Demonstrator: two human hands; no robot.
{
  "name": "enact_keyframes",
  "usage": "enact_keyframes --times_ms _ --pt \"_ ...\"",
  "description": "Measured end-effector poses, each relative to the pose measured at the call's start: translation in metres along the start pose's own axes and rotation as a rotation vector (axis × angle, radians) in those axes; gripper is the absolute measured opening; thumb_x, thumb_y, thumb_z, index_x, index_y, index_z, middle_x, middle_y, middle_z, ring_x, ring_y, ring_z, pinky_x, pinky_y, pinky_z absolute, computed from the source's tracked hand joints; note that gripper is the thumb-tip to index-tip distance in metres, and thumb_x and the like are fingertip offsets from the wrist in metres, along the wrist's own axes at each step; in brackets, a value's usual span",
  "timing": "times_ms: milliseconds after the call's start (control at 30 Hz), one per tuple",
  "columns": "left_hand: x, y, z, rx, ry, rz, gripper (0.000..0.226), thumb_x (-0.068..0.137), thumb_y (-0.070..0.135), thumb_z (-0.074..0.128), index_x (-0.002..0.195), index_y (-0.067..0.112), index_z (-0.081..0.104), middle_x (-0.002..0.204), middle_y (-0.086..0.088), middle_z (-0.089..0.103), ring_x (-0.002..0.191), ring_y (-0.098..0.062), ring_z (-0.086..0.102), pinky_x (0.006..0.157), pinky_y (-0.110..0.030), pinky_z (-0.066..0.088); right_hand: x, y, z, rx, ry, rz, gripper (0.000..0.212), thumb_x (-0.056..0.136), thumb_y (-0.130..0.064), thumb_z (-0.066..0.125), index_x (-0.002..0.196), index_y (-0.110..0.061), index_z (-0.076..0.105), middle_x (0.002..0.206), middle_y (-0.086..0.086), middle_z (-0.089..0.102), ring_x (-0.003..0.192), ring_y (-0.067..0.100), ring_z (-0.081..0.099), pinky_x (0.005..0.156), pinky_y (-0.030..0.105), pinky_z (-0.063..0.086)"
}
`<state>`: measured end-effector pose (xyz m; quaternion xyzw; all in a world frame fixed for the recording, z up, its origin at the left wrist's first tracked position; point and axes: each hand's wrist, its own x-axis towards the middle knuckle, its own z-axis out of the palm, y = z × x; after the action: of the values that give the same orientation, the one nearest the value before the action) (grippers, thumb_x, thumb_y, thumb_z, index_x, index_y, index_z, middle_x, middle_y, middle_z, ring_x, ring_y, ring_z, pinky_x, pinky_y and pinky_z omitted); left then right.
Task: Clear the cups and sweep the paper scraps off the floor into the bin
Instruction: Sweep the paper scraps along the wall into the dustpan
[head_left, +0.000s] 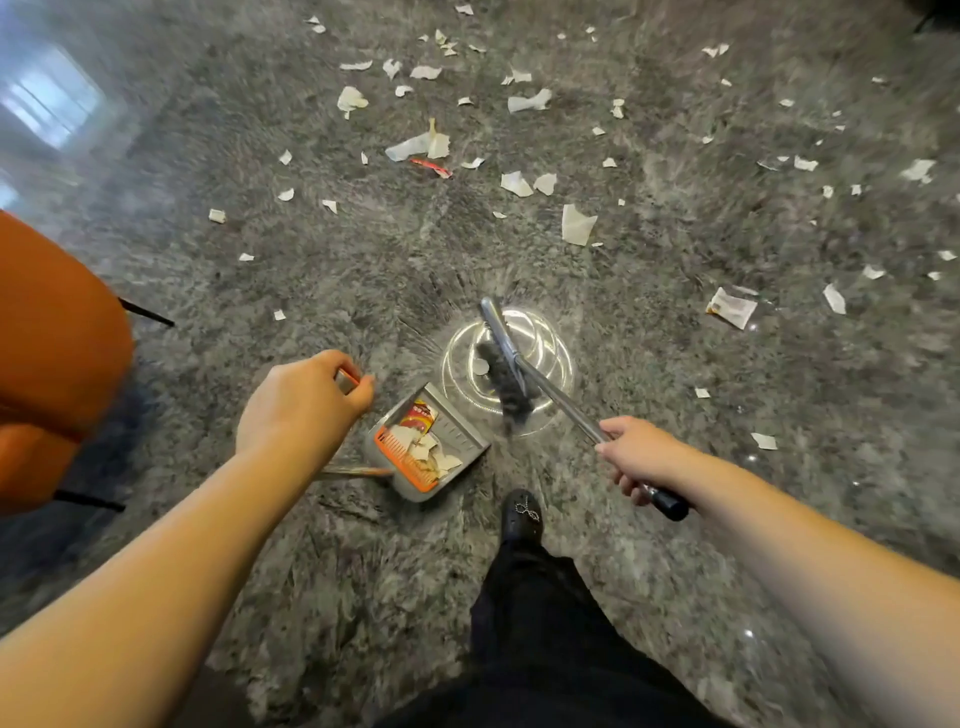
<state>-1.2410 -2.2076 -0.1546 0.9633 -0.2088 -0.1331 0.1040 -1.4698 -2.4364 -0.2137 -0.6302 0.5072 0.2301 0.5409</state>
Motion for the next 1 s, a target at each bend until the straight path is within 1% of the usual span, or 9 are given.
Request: enact_keyframes --times_ms 167,267,300,367,467,567,667,800,1000 --pt "0.062 0.029 -0.007 0.04 -0.057 -0.028 0.024 0.091 0.048 0.057 0.095 0.025 0.064 0.079 -0.004 0.061 0.085 -0.027 0.06 0.064 -0.032 0.047 0.071 -0.058 -0.035 -0.299 -0.03 -0.009 0.024 0.096 -0.005 0.036 0.117 -0.003 0.047 0.063 0.014 0.046 0.045 0.02 0.042 0.041 0.021 0.034" --pt "0.089 0.035 -0.01 0.082 -0.084 -0.035 0.025 0.091 0.049 0.056 0.096 0.026 0.064 0.079 -0.003 0.061 0.081 -0.025 0.059 0.063 -0.032 0.046 0.096 -0.089 -0.043 -0.532 -0.055 -0.021 0.02 0.094 -0.001 0.039 0.11 -0.001 0.051 0.063 0.012 0.049 0.058 0.03 0.056 0.043 0.026 0.037" --pt "0.096 0.036 -0.011 0.081 -0.088 -0.04 0.024 0.091 0.05 0.056 0.095 0.027 0.064 0.081 -0.003 0.062 0.081 -0.025 0.059 0.063 -0.032 0.046 0.1 -0.099 -0.044 -0.613 -0.063 -0.035 0.015 0.093 -0.002 0.042 0.104 -0.002 0.052 0.065 0.008 0.049 0.064 0.029 0.059 0.044 0.024 0.038" --pt "0.107 0.036 -0.014 0.063 -0.089 -0.059 0.021 0.091 0.05 0.057 0.092 0.03 0.063 0.084 -0.003 0.064 0.081 -0.024 0.059 0.064 -0.032 0.047 0.104 -0.112 -0.041 -0.707 -0.109 -0.052 0.004 0.091 -0.006 0.047 0.09 -0.009 0.05 0.069 0.002 0.05 0.059 0.015 0.054 0.047 0.019 0.041" --pt "0.115 0.032 -0.016 0.057 -0.088 -0.077 0.019 0.09 0.05 0.058 0.088 0.031 0.06 0.079 -0.002 0.059 0.078 -0.024 0.056 0.063 -0.031 0.045 0.107 -0.116 -0.031 -0.814 -0.202 -0.055 0.006 0.09 -0.009 0.05 0.088 -0.014 0.047 0.075 0.002 0.054 0.057 0.01 0.05 0.052 0.02 0.046" --pt "0.12 0.027 -0.015 0.059 -0.072 -0.082 0.02 0.089 0.051 0.058 0.086 0.031 0.059 0.078 -0.002 0.058 0.076 -0.024 0.055 0.063 -0.031 0.046 0.101 -0.113 -0.019 -0.833 -0.262 -0.067 0.006 0.092 -0.012 0.048 0.097 -0.014 0.045 0.085 0.006 0.056 0.06 0.013 0.05 0.056 0.022 0.045" --pt "0.124 0.027 -0.013 0.071 -0.075 -0.084 0.021 0.09 0.052 0.057 0.09 0.031 0.059 0.079 -0.002 0.059 0.077 -0.023 0.056 0.06 -0.031 0.044 0.087 -0.113 -0.011 -0.785 -0.339 -0.055 0.012 0.098 -0.014 0.043 0.11 -0.012 0.04 0.071 0.003 0.047 0.055 0.015 0.045 0.048 0.022 0.039" --pt "0.125 0.026 -0.012 0.066 -0.073 -0.085 0.026 0.091 0.051 0.056 0.095 0.027 0.062 0.082 -0.004 0.062 0.079 -0.026 0.06 0.059 -0.033 0.048 0.069 -0.107 -0.004 -0.57 -0.409 0.006 0.032 0.1 -0.015 0.041 0.131 -0.008 0.041 0.071 0.007 0.049 0.051 0.017 0.047 0.046 0.03 0.042" --pt "0.116 0.018 -0.019 0.048 -0.081 -0.069 0.029 0.092 0.05 0.055 0.101 0.024 0.064 0.089 -0.007 0.066 0.079 -0.028 0.057 0.061 -0.032 0.044 0.041 -0.083 0.022 -0.35 -0.369 0.059 0.034 0.099 -0.017 0.044 0.132 -0.023 0.042 0.066 0.006 0.047 0.046 0.015 0.044 0.041 0.024 0.04"
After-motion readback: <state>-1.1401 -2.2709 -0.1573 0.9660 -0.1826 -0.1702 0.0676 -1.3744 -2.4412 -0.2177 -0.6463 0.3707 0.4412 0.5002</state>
